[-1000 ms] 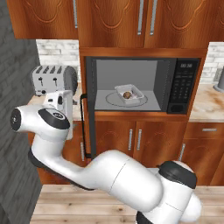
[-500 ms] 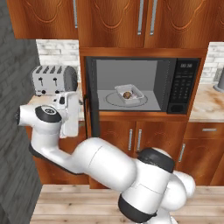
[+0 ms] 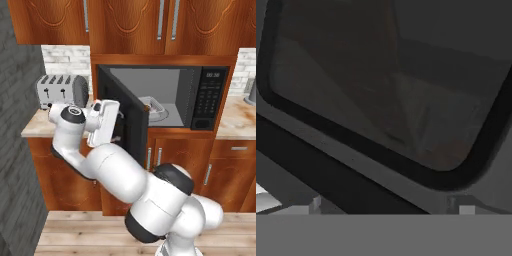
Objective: Place the tupperware containing the chicken drumstick and garlic meal in the microwave. Close the microwave door and press the start button to reheat the meal.
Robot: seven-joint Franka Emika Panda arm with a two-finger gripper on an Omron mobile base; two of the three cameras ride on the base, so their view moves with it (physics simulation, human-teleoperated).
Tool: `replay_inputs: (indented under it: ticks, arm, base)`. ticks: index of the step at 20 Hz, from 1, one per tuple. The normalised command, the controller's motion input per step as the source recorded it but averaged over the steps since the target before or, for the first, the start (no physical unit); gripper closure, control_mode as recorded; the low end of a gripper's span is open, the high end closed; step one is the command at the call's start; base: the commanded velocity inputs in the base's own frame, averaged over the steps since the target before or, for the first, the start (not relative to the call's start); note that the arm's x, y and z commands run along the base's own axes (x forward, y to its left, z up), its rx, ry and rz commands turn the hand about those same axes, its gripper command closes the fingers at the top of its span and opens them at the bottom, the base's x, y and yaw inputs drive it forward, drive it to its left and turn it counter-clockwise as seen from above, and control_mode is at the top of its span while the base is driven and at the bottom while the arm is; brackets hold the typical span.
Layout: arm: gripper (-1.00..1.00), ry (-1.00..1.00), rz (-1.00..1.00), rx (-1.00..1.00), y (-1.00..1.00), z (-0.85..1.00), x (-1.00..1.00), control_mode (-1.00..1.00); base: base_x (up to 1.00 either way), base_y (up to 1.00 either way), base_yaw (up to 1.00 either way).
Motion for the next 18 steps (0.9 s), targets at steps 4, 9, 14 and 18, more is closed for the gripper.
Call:
replay_inputs:
  ticks: [4,9,14,18]
  arm:
    - [-1.00,-0.06,-0.12,0.00,-0.97,-0.03,0.22,-1.00]
    - [-1.00,-0.10,-0.02,0.00,-0.91,-0.06,0.40,-1.00]
    - [-1.00,-0.19,0.00,0.00,-0.87,-0.04,0.55,-1.00]
    - [-1.00,-0.30,0.10,0.00,-0.67,-0.01,0.58,-1.00]
  base:
    - [0.00,0.00,0.00]
    - [0.00,0.00,0.00]
    - [0.00,0.00,0.00]
    - [0.00,0.00,0.00]
